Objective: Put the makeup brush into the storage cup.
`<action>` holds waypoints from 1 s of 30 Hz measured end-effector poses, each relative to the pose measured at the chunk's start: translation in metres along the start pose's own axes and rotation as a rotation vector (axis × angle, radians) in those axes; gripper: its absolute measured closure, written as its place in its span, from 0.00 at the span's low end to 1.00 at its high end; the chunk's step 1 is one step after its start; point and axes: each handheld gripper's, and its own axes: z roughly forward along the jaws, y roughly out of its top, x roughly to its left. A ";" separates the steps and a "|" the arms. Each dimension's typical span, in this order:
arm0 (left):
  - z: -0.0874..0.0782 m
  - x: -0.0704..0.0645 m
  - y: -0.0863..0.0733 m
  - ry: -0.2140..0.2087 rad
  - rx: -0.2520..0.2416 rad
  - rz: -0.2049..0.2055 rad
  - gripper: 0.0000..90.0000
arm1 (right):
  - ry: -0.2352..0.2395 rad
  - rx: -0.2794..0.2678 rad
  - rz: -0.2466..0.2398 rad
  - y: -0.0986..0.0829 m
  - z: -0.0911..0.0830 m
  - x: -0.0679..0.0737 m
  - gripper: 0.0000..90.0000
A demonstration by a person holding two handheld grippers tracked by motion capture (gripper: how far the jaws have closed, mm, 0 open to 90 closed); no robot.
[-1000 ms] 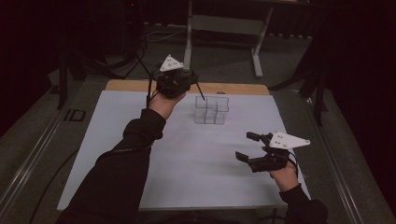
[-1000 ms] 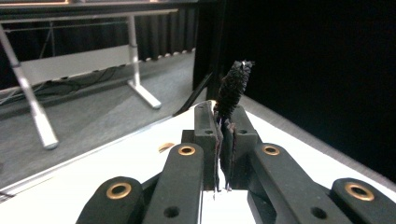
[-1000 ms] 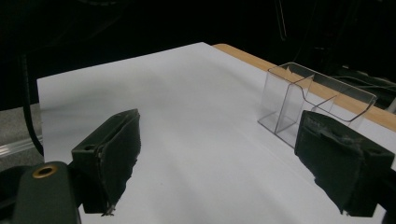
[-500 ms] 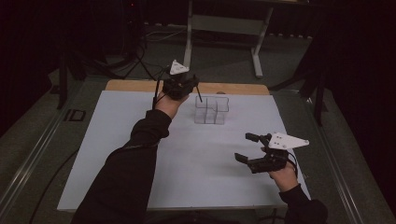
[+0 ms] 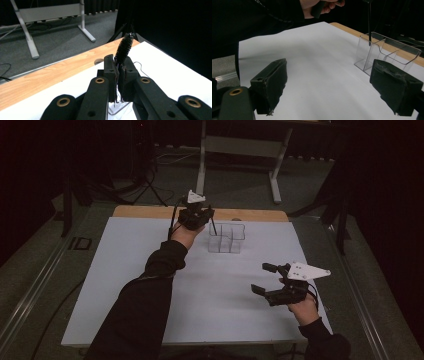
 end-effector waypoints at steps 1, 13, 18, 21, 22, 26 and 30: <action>0.001 0.000 -0.001 -0.002 0.003 -0.003 0.95 | 0.000 0.001 0.000 0.000 0.000 0.000 0.16; 0.012 0.002 -0.007 -0.061 0.051 -0.047 0.56 | 0.006 0.005 -0.001 -0.001 0.001 0.000 0.16; 0.010 0.000 -0.005 -0.047 0.062 -0.067 0.28 | 0.002 0.003 -0.001 -0.001 0.001 -0.001 0.16; 0.004 -0.001 -0.004 -0.038 0.036 -0.069 0.23 | 0.001 0.001 0.001 -0.001 0.000 -0.001 0.16; 0.002 -0.002 -0.003 -0.036 0.033 -0.070 0.22 | 0.000 0.001 0.001 -0.001 0.000 -0.001 0.16; -0.007 -0.003 -0.001 -0.051 0.016 -0.079 0.19 | -0.002 -0.002 0.003 -0.001 -0.001 -0.002 0.16; -0.018 -0.007 -0.001 -0.086 0.015 -0.034 0.06 | -0.007 -0.002 0.003 -0.001 -0.001 -0.002 0.16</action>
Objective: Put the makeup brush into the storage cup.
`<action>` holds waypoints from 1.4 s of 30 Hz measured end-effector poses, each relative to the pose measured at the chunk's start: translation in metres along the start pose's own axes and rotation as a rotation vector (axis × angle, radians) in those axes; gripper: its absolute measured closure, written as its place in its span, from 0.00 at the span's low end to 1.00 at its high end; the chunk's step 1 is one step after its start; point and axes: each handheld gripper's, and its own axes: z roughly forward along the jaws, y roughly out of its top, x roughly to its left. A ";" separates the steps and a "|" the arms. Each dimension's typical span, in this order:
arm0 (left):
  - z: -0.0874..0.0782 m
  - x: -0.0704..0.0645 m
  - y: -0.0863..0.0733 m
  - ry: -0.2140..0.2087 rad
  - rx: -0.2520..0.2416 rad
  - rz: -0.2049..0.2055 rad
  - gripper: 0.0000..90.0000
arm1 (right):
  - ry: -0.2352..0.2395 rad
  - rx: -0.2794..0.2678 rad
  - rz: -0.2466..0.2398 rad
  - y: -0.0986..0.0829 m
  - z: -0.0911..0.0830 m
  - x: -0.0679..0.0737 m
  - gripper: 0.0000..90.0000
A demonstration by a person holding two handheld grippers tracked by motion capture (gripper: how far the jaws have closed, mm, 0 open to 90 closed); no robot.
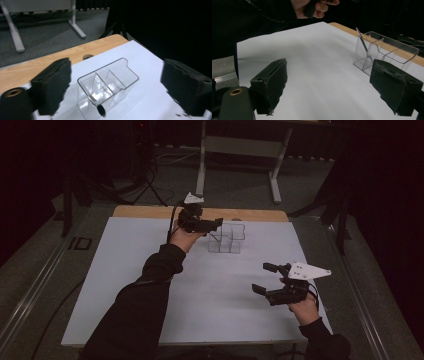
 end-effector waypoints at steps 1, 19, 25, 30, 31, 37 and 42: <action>-0.002 -0.001 0.000 -0.020 0.002 0.003 0.04 | -0.003 0.000 -0.001 0.000 0.000 0.000 0.16; -0.071 -0.014 -0.023 -0.156 -0.070 0.100 0.00 | -0.023 0.009 0.005 -0.003 0.000 -0.002 0.16; -0.093 -0.016 -0.035 -0.171 -0.097 0.134 0.00 | -0.026 0.016 -0.002 -0.003 0.002 -0.001 0.16; -0.113 -0.017 -0.049 -0.184 -0.101 0.145 0.00 | -0.020 0.011 0.002 -0.003 0.003 -0.002 0.16; -0.117 -0.017 -0.051 -0.187 -0.107 0.139 0.00 | -0.020 0.013 0.002 -0.003 0.003 -0.001 0.16; -0.130 -0.018 -0.067 -0.183 -0.104 0.159 0.00 | -0.017 0.015 0.007 -0.003 0.003 -0.002 0.16; -0.137 -0.023 -0.079 -0.187 -0.090 0.176 0.00 | -0.021 0.012 0.003 -0.002 0.003 -0.002 0.16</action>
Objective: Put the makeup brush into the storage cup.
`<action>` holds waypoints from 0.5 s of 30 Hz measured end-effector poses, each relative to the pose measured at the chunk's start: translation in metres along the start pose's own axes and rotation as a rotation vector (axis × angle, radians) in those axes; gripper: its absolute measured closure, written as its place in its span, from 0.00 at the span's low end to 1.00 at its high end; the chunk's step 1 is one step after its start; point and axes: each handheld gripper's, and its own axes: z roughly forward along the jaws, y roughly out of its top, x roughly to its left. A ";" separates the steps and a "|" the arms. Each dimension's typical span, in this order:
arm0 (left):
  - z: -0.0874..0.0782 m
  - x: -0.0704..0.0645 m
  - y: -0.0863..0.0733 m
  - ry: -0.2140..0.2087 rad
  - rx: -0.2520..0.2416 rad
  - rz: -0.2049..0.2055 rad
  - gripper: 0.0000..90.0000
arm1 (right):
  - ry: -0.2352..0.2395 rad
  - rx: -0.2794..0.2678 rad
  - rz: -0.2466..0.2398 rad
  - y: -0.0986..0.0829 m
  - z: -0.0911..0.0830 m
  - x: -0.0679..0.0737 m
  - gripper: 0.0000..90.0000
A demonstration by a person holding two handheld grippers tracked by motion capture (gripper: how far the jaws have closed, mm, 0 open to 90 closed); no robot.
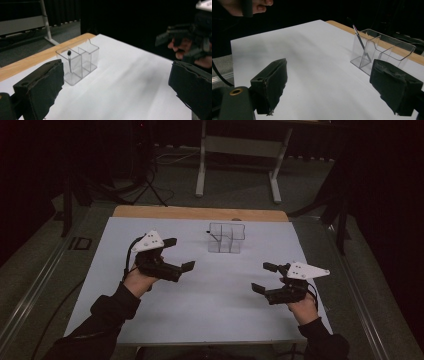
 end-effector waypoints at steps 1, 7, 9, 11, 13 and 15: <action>-0.001 -0.003 -0.003 0.000 0.001 0.009 0.00 | 0.001 -0.001 0.000 0.000 0.000 0.000 0.16; -0.005 -0.014 -0.021 -0.017 0.017 -0.013 0.00 | 0.003 0.000 0.004 -0.001 0.000 -0.001 0.16; -0.006 -0.014 -0.028 -0.026 0.010 -0.031 0.00 | 0.004 0.001 0.005 -0.001 0.000 0.000 0.16; -0.008 -0.013 -0.033 -0.025 0.008 -0.040 0.00 | 0.001 0.003 0.002 -0.001 0.000 0.000 0.16; -0.010 -0.013 -0.040 -0.029 0.008 -0.055 0.00 | 0.003 0.003 0.004 -0.001 0.001 0.000 0.16; -0.011 -0.012 -0.046 -0.026 0.009 -0.064 0.00 | 0.003 0.004 0.001 -0.001 0.001 0.000 0.16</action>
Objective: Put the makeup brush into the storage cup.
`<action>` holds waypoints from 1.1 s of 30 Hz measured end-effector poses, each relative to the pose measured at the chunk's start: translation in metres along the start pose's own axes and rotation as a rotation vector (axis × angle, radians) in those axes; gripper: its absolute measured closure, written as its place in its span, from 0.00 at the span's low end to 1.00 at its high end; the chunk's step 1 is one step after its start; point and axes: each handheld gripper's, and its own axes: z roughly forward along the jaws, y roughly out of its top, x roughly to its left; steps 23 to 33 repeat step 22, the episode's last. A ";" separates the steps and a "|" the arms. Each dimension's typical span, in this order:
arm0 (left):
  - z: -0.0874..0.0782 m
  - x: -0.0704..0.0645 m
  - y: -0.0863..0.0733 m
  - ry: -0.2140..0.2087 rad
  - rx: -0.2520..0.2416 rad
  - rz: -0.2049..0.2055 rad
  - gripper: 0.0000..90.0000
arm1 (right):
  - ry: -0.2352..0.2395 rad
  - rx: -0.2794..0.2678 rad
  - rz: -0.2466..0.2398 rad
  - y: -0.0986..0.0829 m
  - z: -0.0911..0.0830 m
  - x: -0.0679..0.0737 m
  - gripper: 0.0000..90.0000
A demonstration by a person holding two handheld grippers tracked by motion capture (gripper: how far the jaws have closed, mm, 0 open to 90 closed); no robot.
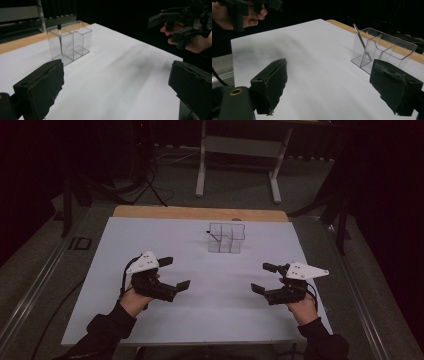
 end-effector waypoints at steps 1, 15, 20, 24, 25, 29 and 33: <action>-0.001 0.000 -0.002 0.001 0.004 0.000 0.00 | 0.001 0.001 -0.001 0.000 0.000 0.000 0.16; -0.004 0.002 -0.040 0.023 -0.007 -0.019 0.00 | 0.004 0.016 0.002 -0.003 0.003 0.000 0.16; -0.002 0.003 -0.046 0.040 -0.015 -0.021 0.00 | 0.005 0.018 0.004 -0.004 0.005 0.000 0.16; -0.002 0.003 -0.049 0.047 -0.016 -0.016 0.00 | 0.006 0.022 0.003 -0.005 0.005 0.000 0.16; -0.002 0.003 -0.049 0.047 -0.016 -0.016 0.00 | 0.006 0.022 0.003 -0.005 0.005 0.000 0.16; -0.002 0.003 -0.049 0.047 -0.016 -0.016 0.00 | 0.006 0.022 0.003 -0.005 0.005 0.000 0.16; -0.002 0.003 -0.049 0.047 -0.016 -0.016 0.00 | 0.006 0.022 0.003 -0.005 0.005 0.000 0.16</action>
